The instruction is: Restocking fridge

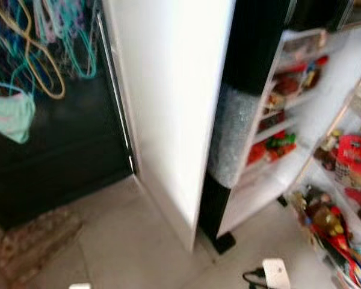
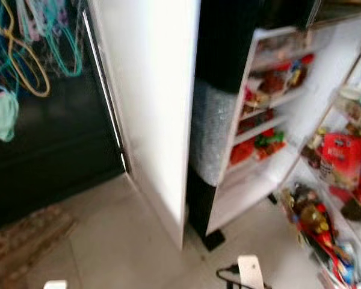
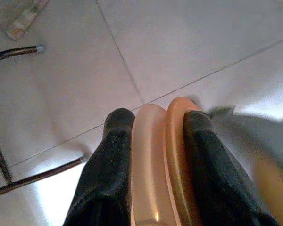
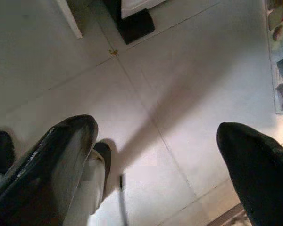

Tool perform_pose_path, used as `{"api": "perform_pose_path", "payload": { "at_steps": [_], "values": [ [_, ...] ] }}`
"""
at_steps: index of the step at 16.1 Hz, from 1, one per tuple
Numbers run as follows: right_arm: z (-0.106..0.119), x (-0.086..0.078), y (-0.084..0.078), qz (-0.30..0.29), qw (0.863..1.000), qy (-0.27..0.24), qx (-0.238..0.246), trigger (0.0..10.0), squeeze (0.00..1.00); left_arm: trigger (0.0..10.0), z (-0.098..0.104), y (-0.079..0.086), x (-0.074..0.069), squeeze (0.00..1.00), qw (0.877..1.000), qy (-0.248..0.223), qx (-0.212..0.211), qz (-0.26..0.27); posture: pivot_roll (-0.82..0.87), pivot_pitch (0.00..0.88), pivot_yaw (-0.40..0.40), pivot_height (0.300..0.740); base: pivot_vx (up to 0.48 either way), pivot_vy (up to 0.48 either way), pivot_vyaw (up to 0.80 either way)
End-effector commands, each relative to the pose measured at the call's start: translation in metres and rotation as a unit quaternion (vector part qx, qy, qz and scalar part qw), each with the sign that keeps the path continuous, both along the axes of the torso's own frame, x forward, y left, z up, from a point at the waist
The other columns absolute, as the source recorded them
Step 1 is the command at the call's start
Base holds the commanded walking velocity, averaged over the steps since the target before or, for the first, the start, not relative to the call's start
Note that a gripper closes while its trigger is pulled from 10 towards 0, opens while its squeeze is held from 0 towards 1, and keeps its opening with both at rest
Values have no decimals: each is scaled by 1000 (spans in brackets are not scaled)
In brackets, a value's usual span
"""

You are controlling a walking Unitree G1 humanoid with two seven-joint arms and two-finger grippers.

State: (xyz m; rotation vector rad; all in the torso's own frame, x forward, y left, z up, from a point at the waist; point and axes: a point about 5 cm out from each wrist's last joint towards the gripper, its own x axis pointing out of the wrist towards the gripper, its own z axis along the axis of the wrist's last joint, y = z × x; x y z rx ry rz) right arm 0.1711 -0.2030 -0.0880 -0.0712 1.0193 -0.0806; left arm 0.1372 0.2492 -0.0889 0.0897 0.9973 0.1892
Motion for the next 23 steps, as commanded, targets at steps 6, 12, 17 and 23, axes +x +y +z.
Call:
{"api": "perform_pose_path", "payload": {
  "at_steps": [6, 12, 17, 23],
  "values": [
    [2, 2, -3, 1, 1000, -8, 6, 10000, 0, 10000, -3, -5, -5, 0, 1000, 11, -6, -1, -30, 0, 0, 740, 0, -339, 113],
    [2, 2, -4, 2, 1000, -16, 19, 10000, 0, 10000, -5, -7, -7, 0, 1000, 12, -9, 6, -23, 0, -15, 740, 0, -336, 249],
    [2, 2, -4, 7, 999, -19, 28, 10000, 0, 10000, -4, -8, -6, 0, 1000, 9, -9, 4, -27, 0, -12, 740, 0, -335, 0],
    [3, 2, -4, 9, 999, -19, 28, 10000, 0, 10000, -3, -9, -3, 0, 1000, 0, -12, 5, -31, 0, -12, 740, 0, -337, 0]
  ]
}}
